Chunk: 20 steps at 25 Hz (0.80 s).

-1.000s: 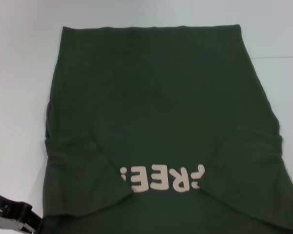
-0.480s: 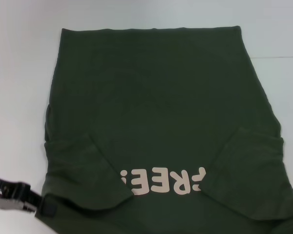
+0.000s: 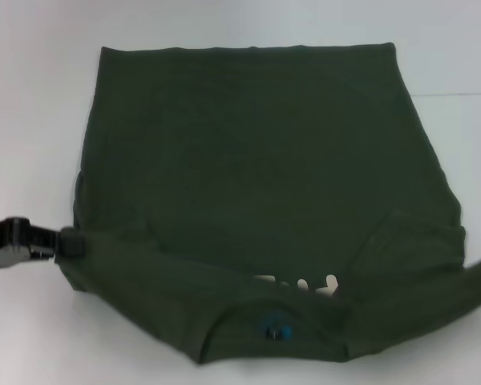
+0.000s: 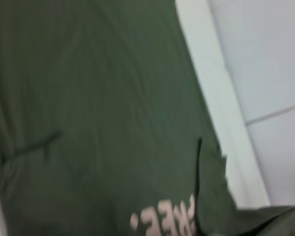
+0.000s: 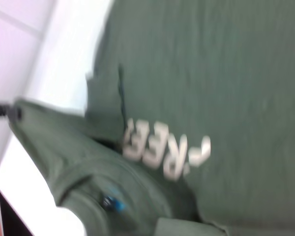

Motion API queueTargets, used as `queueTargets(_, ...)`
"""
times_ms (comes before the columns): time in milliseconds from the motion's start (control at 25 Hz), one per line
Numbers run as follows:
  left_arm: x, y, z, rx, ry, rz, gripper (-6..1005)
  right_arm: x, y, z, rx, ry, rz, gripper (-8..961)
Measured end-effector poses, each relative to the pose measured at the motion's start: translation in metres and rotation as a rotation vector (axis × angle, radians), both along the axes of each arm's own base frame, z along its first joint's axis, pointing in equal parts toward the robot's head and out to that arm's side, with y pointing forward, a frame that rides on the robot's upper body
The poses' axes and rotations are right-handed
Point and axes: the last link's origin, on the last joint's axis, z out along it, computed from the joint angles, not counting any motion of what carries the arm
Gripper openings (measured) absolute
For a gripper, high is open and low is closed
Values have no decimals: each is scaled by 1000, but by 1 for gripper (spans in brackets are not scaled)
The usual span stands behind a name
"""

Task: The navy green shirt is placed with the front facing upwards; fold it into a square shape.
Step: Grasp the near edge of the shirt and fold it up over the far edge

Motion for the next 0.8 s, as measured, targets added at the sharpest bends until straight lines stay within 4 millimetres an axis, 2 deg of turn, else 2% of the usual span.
queueTargets(280,-4,5,-7,156,-106,-13,41,4,13,2,236,102,-22,38)
queueTargets(600,-10,13,-10,302,-170,31,41,19,22,-4,474,172,-79,38)
queueTargets(800,-15,18,-14,379,-206,90,41,31,27,-14,581,187,-117,38)
